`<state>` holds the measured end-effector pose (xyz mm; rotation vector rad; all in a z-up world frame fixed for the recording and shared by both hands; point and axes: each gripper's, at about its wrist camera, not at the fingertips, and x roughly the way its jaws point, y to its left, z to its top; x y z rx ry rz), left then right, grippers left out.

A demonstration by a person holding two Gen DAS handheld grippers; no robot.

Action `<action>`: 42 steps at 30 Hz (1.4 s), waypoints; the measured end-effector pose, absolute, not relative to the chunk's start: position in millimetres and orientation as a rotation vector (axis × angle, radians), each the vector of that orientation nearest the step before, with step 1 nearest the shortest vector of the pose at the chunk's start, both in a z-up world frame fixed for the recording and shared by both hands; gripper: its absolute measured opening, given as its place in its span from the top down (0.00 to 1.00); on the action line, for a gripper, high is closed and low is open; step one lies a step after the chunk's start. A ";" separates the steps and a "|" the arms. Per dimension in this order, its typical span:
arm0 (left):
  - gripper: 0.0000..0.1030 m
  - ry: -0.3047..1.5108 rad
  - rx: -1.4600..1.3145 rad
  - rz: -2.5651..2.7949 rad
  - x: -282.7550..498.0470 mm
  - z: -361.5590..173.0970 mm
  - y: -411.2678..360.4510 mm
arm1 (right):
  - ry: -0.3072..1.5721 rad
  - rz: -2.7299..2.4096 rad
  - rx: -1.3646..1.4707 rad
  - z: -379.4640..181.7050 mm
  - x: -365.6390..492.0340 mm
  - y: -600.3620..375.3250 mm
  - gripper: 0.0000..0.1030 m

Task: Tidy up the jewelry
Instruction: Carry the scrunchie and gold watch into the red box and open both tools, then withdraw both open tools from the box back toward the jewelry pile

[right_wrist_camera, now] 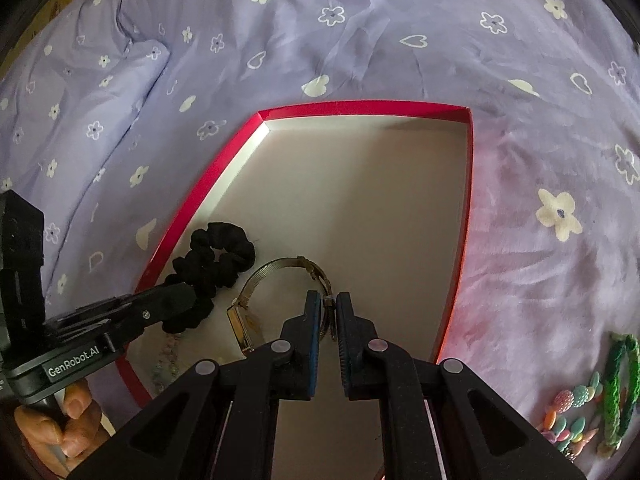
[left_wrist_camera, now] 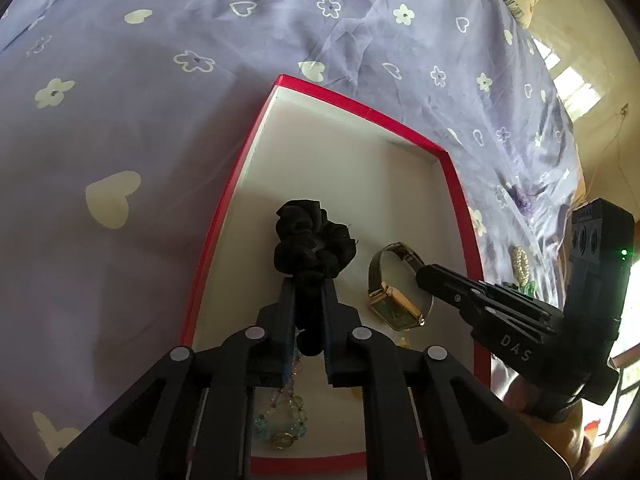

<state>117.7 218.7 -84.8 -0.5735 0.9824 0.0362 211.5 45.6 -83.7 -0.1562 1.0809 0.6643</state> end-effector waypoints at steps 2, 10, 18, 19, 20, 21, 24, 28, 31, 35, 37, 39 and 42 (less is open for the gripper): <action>0.90 0.984 -0.573 0.040 117.6 -84.6 218.6 | 1.081 0.662 -0.168 -84.3 211.4 46.5 0.92; 0.76 0.991 -0.559 0.059 114.5 -80.2 217.1 | 1.077 0.685 -0.111 -80.0 210.1 40.8 0.87; 0.58 0.970 -0.554 0.063 105.0 -65.2 212.8 | 1.018 0.700 -0.005 -53.2 199.1 10.8 0.67; 0.57 0.957 -0.548 0.063 102.7 -60.9 210.7 | 1.012 0.698 0.007 -50.6 197.9 6.7 0.65; 0.57 0.950 -0.543 0.065 101.2 -57.8 209.2 | 1.000 0.694 0.025 -46.6 195.9 -0.9 0.61; 0.57 0.940 -0.538 0.067 99.7 -54.5 207.3 | 0.992 0.689 0.037 -43.8 194.3 -6.6 0.61; 0.57 0.902 -0.525 0.073 93.1 -42.8 200.2 | 0.959 0.670 0.083 -36.0 189.0 -27.5 0.61; 0.53 0.883 -0.510 0.059 89.3 -33.8 189.4 | 0.932 0.621 0.123 -31.1 183.3 -56.9 0.59; 0.53 0.885 -0.503 0.037 88.1 -30.3 178.5 | 0.926 0.585 0.144 -29.9 179.3 -77.7 0.58; 0.53 0.888 -0.483 0.000 87.4 -26.4 159.8 | 0.915 0.541 0.170 -28.6 173.8 -107.0 0.57; 0.53 0.892 -0.473 -0.016 87.6 -25.1 150.6 | 0.907 0.516 0.186 -27.3 171.0 -123.3 0.56; 0.53 0.896 -0.462 -0.033 87.6 -23.6 140.8 | 0.900 0.489 0.197 -27.1 168.9 -138.5 0.51; 0.53 0.901 -0.442 -0.060 88.5 -20.9 126.3 | 0.888 0.450 0.218 -27.8 165.1 -161.3 0.45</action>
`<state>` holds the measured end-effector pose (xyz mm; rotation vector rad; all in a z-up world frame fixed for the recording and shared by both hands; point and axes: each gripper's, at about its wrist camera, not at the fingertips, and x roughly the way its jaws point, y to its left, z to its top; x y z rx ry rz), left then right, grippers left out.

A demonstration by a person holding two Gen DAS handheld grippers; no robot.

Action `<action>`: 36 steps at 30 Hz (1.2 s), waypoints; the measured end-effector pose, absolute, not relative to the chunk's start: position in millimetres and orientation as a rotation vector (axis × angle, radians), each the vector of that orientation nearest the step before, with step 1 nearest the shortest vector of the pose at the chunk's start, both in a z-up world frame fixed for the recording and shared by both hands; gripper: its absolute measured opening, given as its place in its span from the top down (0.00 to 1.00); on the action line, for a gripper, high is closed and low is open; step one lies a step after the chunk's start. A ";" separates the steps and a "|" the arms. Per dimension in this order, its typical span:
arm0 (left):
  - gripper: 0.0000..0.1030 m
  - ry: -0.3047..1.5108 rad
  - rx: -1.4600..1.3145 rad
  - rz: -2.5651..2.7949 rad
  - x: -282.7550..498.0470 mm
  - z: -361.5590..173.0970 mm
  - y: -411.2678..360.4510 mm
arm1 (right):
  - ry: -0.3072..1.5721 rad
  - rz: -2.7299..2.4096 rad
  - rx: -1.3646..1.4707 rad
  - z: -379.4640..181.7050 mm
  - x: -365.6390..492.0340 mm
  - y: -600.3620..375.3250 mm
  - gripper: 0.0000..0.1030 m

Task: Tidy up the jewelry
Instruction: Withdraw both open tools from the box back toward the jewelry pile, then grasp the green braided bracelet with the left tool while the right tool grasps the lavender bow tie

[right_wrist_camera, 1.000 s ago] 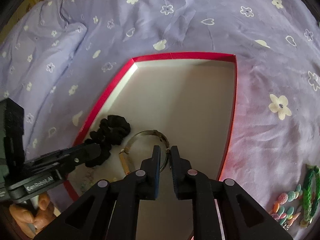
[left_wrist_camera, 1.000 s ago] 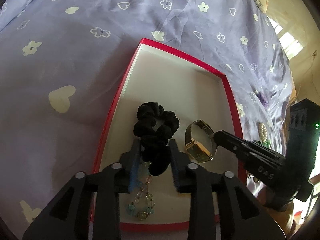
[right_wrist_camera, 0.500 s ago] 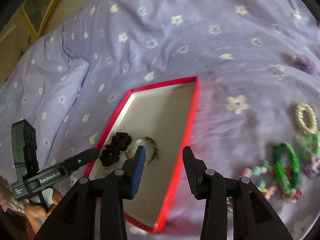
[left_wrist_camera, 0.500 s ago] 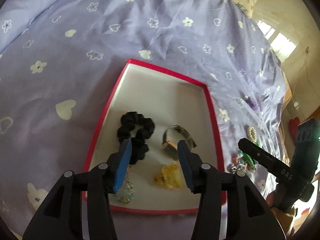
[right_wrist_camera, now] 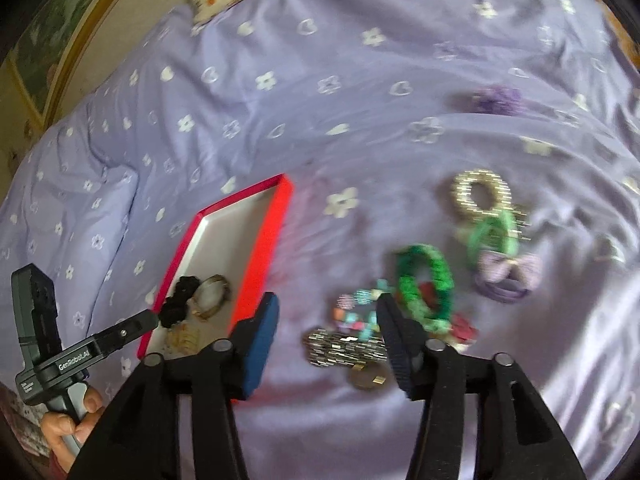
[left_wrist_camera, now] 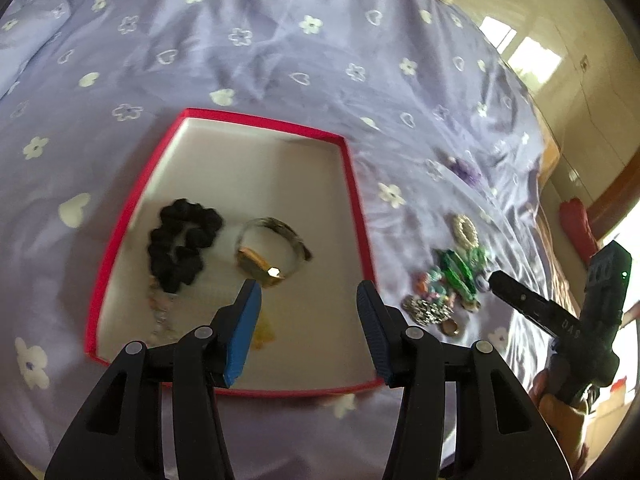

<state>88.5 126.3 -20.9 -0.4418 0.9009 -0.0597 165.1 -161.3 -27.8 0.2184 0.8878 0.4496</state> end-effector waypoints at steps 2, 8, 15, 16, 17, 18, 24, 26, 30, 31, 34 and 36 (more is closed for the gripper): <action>0.53 0.903 -0.430 -0.072 88.9 -19.1 118.2 | 0.888 0.424 0.233 -29.4 163.9 -177.0 0.45; 0.49 0.911 -0.407 -0.103 90.5 -16.5 97.7 | 0.882 0.358 0.277 -32.5 159.0 -216.7 0.45; 0.49 0.930 -0.372 -0.138 94.7 -16.1 72.7 | 0.874 0.319 0.302 -33.7 155.3 -244.4 0.45; 0.49 0.932 -0.368 -0.141 95.2 -16.1 70.3 | 0.872 0.316 0.305 -33.9 154.8 -247.9 0.45; 0.49 0.935 -0.361 -0.148 96.9 -15.7 65.9 | 0.871 0.313 0.307 -33.8 154.9 -250.1 0.45; 0.49 0.937 -0.358 -0.151 98.0 -15.3 63.0 | 0.870 0.310 0.309 -33.8 155.2 -252.0 0.45; 0.49 0.951 -0.313 -0.188 113.0 -13.7 39.5 | 0.873 0.306 0.314 -35.8 161.3 -257.7 0.45; 0.49 0.959 -0.295 -0.212 120.4 -13.8 29.2 | 0.878 0.306 0.314 -37.3 164.0 -258.1 0.45; 0.49 0.979 -0.269 -0.246 136.7 -16.4 12.5 | 0.889 0.306 0.316 -42.0 173.9 -260.1 0.45; 0.49 0.985 -0.259 -0.252 142.5 -17.5 6.7 | 0.893 0.305 0.316 -43.6 176.9 -260.2 0.45; 0.49 0.995 -0.242 -0.272 154.8 -20.2 -5.9 | 0.905 0.305 0.323 -48.5 186.0 -261.4 0.45; 0.49 1.002 -0.240 -0.287 164.5 -22.8 -13.7 | 0.917 0.309 0.334 -52.1 193.4 -262.8 0.45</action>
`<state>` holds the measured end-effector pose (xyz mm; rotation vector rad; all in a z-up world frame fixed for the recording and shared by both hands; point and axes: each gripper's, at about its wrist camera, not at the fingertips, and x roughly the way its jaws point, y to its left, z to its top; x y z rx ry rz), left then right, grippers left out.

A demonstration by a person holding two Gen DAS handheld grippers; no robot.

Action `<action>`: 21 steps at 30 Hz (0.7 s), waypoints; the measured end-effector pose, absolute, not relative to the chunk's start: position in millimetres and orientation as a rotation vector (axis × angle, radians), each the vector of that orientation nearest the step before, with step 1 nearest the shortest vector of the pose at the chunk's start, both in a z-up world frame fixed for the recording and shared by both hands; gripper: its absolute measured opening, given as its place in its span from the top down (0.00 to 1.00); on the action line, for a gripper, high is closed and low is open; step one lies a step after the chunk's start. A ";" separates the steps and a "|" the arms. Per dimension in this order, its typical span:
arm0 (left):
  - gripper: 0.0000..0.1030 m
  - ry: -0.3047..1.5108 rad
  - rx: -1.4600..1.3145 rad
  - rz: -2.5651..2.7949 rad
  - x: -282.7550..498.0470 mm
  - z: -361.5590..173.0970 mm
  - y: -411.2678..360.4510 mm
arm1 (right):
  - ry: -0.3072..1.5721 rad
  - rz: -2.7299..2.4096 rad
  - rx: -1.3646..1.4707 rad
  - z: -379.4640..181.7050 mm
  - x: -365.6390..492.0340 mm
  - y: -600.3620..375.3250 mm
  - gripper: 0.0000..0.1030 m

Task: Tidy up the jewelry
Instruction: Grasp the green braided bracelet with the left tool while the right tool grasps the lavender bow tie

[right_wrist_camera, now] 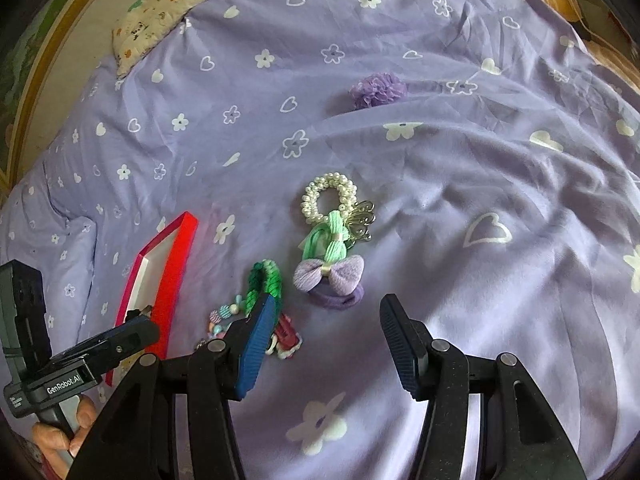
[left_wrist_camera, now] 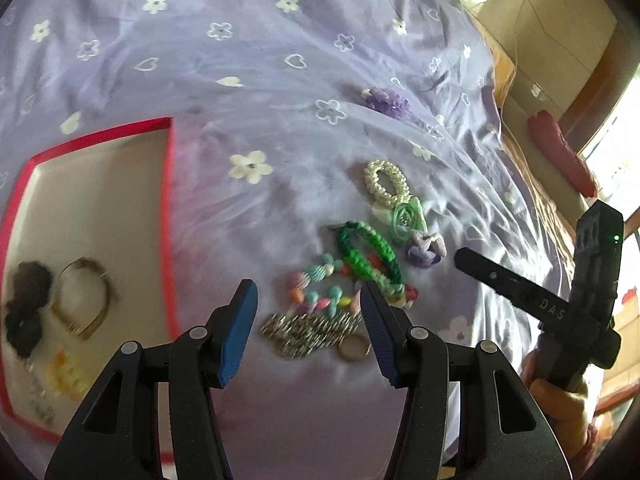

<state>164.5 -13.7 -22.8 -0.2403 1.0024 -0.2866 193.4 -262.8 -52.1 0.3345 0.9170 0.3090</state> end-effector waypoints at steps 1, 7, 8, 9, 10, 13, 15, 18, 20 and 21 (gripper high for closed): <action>0.49 1.011 -0.242 -0.298 171.7 -25.3 -18.4 | 0.921 0.311 0.340 -53.5 197.0 -263.4 0.45; 0.49 1.063 -0.253 -0.341 202.5 -40.5 -38.4 | 0.942 0.337 0.362 -60.5 214.3 -262.3 0.46; 0.49 1.068 -0.248 -0.345 206.2 -42.3 -41.9 | 0.945 0.338 0.360 -61.3 215.5 -261.4 0.46; 0.49 1.074 -0.241 -0.349 209.6 -44.2 -44.8 | 0.949 0.340 0.357 -62.5 217.6 -260.5 0.47; 0.49 1.080 -0.234 -0.352 213.6 -46.5 -48.4 | 0.952 0.342 0.355 -64.0 219.2 -260.0 0.48; 0.49 1.097 -0.212 -0.361 222.2 -54.9 -57.7 | 0.973 0.345 0.352 -69.9 223.3 -257.9 0.64; 0.50 1.116 -0.196 -0.368 226.7 -62.8 -63.1 | 0.983 0.341 0.348 -74.2 224.5 -258.4 0.77; 0.67 1.115 -0.180 -0.387 228.0 -68.7 -67.8 | 0.982 0.339 0.351 -75.9 224.6 -260.6 0.84; 0.85 1.108 -0.182 -0.424 227.2 -68.0 -70.6 | 0.971 0.334 0.341 -74.1 222.8 -261.1 0.86; 0.90 1.100 -0.175 -0.424 226.6 -66.6 -71.9 | 0.961 0.335 0.337 -71.8 221.3 -261.2 0.88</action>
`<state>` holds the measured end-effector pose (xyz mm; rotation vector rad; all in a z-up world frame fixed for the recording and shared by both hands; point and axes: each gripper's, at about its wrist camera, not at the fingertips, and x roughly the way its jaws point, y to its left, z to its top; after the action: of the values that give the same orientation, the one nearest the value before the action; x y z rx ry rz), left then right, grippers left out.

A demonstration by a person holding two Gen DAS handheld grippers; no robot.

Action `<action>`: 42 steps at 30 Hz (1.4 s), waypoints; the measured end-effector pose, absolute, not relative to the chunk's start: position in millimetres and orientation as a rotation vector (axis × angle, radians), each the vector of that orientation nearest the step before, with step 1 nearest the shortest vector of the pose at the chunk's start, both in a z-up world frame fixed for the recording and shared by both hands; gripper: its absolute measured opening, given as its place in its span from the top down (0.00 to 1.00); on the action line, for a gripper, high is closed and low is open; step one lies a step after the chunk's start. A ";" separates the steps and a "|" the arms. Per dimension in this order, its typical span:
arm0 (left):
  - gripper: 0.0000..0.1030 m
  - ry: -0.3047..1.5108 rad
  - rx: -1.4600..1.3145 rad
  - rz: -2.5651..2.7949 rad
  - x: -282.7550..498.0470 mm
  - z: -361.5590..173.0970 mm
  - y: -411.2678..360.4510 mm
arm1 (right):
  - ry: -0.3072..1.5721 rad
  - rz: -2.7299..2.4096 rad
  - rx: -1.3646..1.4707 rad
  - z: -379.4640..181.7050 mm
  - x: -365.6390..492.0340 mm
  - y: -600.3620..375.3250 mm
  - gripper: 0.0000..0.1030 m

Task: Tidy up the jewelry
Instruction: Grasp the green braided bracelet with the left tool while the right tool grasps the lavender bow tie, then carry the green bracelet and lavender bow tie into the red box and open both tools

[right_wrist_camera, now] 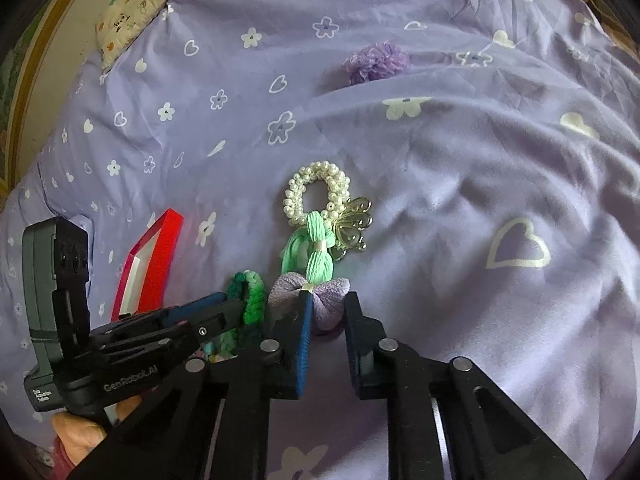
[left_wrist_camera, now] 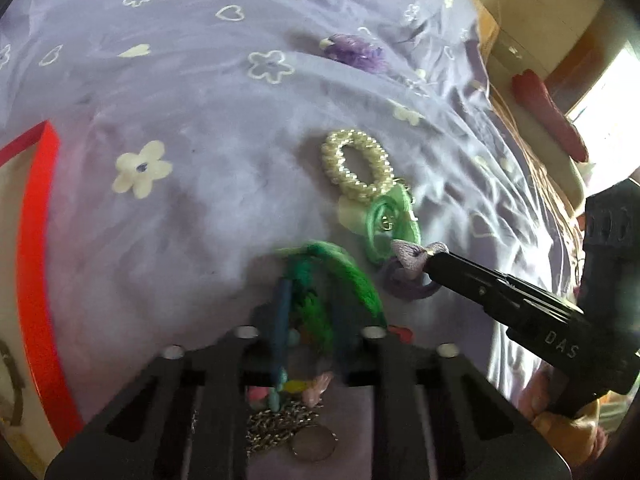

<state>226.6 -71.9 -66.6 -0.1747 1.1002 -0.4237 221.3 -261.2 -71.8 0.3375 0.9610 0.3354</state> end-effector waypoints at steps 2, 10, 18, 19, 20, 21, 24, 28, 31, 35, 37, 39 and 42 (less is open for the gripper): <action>0.90 1.088 -0.160 -0.421 224.5 -63.4 -71.9 | 0.948 0.338 0.340 -67.9 219.8 -261.7 0.89; 0.91 1.039 -0.218 -0.407 207.9 -44.9 -45.4 | 0.896 0.355 0.357 -47.3 209.7 -260.9 0.90; 0.91 0.979 -0.288 -0.365 181.2 -22.1 -4.0 | 0.886 0.399 0.356 -36.3 199.9 -240.8 0.90; 0.91 0.973 -0.294 -0.357 178.2 -20.1 1.0 | 0.886 0.405 0.353 -35.6 199.1 -237.2 0.90; 0.91 0.967 -0.301 -0.347 174.1 -18.5 6.9 | 0.886 0.411 0.350 -35.1 198.2 -233.4 0.90; 0.91 0.962 -0.307 -0.337 171.1 -17.6 12.5 | 0.887 0.419 0.349 -34.7 197.2 -229.3 0.90; 0.91 0.951 -0.327 -0.309 163.0 -16.2 28.6 | 0.893 0.442 0.340 -34.8 194.0 -216.2 0.90; 0.91 0.941 -0.350 -0.274 153.3 -15.2 48.6 | 0.900 0.469 0.331 -35.0 190.1 -200.0 0.90; 0.91 0.932 -0.364 -0.255 145.8 -14.3 62.3 | 0.902 0.486 0.318 -33.9 187.4 -187.9 0.90; 0.91 0.921 -0.376 -0.233 138.5 -12.5 76.9 | 0.906 0.508 0.307 -32.8 185.0 -173.9 0.90; 0.91 0.917 -0.380 -0.221 136.3 -12.0 82.8 | 0.910 0.521 0.303 -32.6 184.8 -166.7 0.90; 0.91 0.915 -0.388 -0.209 134.1 -12.3 90.6 | 0.911 0.532 0.296 -31.5 184.8 -159.3 0.90; 0.91 0.911 -0.393 -0.191 130.3 -12.7 101.4 | 0.911 0.550 0.287 -29.0 185.3 -147.2 0.90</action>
<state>130.3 101.4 -12.7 -0.3930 0.9110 -0.1906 185.3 -147.2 -29.0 0.2865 0.9112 0.5497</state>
